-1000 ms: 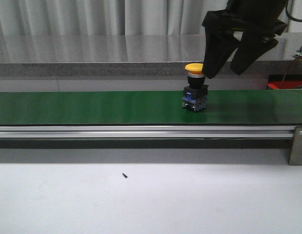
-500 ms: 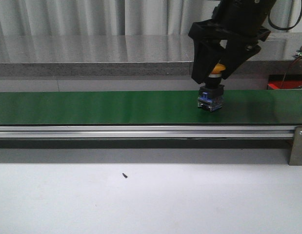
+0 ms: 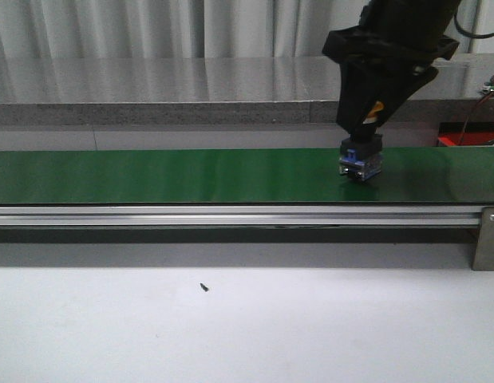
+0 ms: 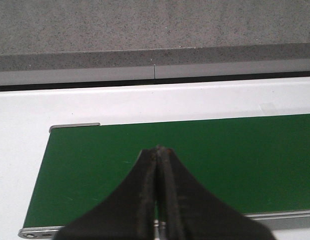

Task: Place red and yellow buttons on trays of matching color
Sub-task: 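Carry the yellow button into the yellow tray and open the right gripper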

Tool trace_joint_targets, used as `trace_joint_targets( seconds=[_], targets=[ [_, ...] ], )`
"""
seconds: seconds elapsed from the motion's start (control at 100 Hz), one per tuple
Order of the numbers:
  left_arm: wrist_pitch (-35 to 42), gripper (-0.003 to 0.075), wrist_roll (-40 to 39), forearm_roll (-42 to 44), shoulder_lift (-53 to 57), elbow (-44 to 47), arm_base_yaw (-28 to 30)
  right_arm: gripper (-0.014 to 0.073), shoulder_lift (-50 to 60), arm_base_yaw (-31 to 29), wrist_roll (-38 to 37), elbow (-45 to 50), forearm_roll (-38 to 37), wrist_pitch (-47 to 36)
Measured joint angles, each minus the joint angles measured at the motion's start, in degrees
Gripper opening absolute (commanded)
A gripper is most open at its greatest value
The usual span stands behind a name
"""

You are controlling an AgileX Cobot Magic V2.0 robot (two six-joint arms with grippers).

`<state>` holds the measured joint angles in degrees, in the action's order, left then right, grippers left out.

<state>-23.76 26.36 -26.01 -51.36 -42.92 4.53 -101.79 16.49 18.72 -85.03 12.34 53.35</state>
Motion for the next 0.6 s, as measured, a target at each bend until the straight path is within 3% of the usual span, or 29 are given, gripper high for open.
trace_joint_targets(
  seconds=[0.31,0.6],
  targets=[
    [0.0,-0.002,0.0,0.0,0.0,0.0,0.0,0.0215,10.43,-9.5,-0.71,0.14,0.5,8.79],
    [0.0,-0.002,0.0,-0.09,0.0,0.0,0.0,0.0215,21.57,-26.25,-0.85,5.84,1.35,11.63]
  ],
)
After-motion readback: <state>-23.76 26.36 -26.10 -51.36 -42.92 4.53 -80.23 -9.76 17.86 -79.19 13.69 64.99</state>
